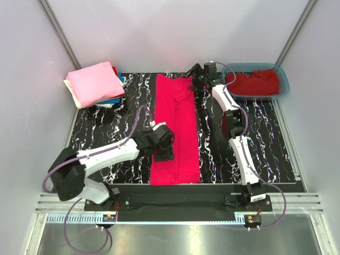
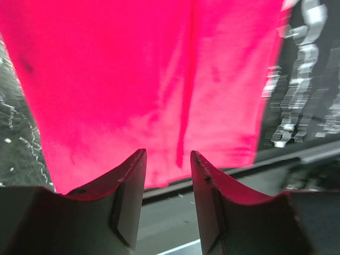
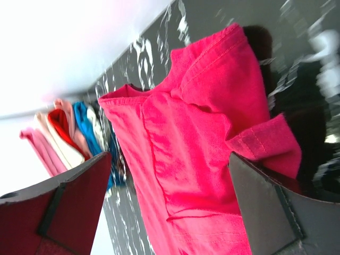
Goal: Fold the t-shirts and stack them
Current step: Fold the tshirt
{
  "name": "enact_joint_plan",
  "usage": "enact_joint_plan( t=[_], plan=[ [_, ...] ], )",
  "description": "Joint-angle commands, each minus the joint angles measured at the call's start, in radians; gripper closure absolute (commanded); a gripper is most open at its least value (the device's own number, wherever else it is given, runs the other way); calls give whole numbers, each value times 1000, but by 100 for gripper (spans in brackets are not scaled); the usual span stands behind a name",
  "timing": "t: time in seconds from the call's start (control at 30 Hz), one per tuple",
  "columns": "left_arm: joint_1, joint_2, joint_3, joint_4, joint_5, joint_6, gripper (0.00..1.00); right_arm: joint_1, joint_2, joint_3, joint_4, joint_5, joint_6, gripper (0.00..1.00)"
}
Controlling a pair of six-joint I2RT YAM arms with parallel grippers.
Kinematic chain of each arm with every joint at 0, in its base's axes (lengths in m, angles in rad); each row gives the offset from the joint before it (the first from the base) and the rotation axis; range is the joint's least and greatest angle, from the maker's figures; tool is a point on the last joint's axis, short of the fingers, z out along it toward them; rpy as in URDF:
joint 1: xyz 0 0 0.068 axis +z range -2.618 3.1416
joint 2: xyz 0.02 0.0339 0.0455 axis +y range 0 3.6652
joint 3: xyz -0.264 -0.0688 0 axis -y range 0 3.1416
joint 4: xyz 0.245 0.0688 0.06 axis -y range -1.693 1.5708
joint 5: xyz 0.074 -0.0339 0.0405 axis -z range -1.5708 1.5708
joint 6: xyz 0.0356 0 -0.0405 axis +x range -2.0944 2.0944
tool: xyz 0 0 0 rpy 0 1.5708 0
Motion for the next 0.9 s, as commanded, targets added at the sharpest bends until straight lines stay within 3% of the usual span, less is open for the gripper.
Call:
enact_joint_plan(
  t=[0.0, 0.2, 0.47, 0.57, 0.67, 0.7, 0.73, 0.8, 0.87],
  plan=[
    [-13, -88, 87, -92, -93, -12, 56, -38, 7, 2, 19, 59, 10, 0],
    [-51, -177, 127, -144, -168, -64, 57, -38, -114, -44, 94, -76, -18, 0],
    [-162, -281, 208, -252, -372, -135, 55, -36, -326, -84, 71, -188, -46, 0],
    [-178, -322, 187, -266, -421, -121, 47, -36, -493, -239, 13, -210, -90, 0],
    [-175, -374, 106, -282, -449, -123, 39, -29, -739, -546, -19, -201, -162, 0],
    [-174, -391, 79, -286, -461, -137, 39, -15, -814, -749, -30, -149, -187, 0],
    [-175, -432, 29, -284, -463, -146, 39, -4, -970, -852, -33, -112, -208, 0],
    [-172, -483, -23, -273, -463, -160, 39, 37, -1114, -1112, -93, 13, -276, 0],
    [-172, -561, -106, -250, -455, -175, 39, 53, -1307, -1265, -175, 64, -294, 0]
  ],
)
